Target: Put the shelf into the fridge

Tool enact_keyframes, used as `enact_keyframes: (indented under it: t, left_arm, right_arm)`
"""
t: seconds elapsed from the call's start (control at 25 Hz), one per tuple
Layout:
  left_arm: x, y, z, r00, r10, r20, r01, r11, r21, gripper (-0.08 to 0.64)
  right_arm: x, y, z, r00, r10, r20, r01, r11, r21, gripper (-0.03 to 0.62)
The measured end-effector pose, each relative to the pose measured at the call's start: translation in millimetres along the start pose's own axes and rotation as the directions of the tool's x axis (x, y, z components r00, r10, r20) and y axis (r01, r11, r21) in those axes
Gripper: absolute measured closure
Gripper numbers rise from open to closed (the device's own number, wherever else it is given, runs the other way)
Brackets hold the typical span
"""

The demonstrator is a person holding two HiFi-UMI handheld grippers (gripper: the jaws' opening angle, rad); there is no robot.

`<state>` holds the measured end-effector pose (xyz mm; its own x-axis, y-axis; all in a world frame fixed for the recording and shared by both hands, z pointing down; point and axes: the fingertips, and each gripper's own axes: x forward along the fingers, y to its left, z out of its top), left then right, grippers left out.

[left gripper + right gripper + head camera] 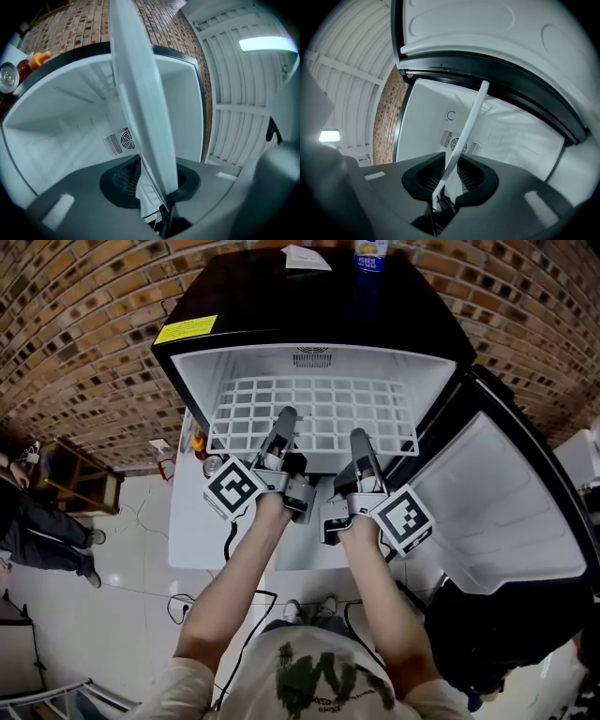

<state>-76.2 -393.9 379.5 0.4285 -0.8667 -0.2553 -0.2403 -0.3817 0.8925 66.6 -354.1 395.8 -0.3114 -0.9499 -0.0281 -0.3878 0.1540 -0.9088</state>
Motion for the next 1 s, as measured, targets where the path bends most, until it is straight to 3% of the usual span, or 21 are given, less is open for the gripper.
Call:
enact_keyframes:
  t: [0.28, 0.4, 0.52, 0.68, 0.8, 0.92, 1.0]
  left_arm:
    - [12.8, 0.5, 11.2, 0.999, -0.048, 0.025, 0.046, 0.995, 0.084, 0.448]
    - [23.2, 5.6, 15.1, 0.998, -0.053, 0.028, 0.051, 0.995, 0.083, 0.443]
    - [34.9, 11.2, 18.1, 0.997, -0.061, 0.037, 0.06, 0.997, 0.05, 0.442]
    - [35.1, 12.8, 22.2, 0.998, -0.047, 0.033, 0.044, 0.994, 0.103, 0.436]
    - [39.6, 11.4, 22.0, 0.997, -0.068, 0.039, 0.065, 0.996, 0.064, 0.431]
    - [43.9, 13.5, 24.8, 0.997, -0.063, 0.035, 0.06, 0.995, 0.086, 0.431]
    - [47.7, 11.9, 24.5, 0.996, -0.083, 0.041, 0.08, 0.995, 0.058, 0.43]
  right_arm:
    - [18.8, 10.1, 2.4, 0.997, 0.071, 0.026, -0.071, 0.997, -0.013, 0.502]
    - [29.4, 4.7, 4.4, 0.998, 0.052, 0.025, -0.051, 0.999, -0.006, 0.502]
    - [45.9, 6.6, 8.7, 0.995, 0.096, 0.027, -0.095, 0.995, -0.018, 0.502]
    - [45.1, 4.3, 9.6, 0.997, 0.073, 0.033, -0.072, 0.997, -0.019, 0.5]
    - [49.9, 8.1, 11.9, 0.994, 0.103, 0.039, -0.102, 0.994, -0.03, 0.497]
    - [56.5, 10.1, 13.8, 0.991, 0.128, 0.042, -0.127, 0.991, -0.032, 0.497]
    - [60.5, 11.7, 14.6, 0.988, 0.145, 0.043, -0.144, 0.989, -0.032, 0.497]
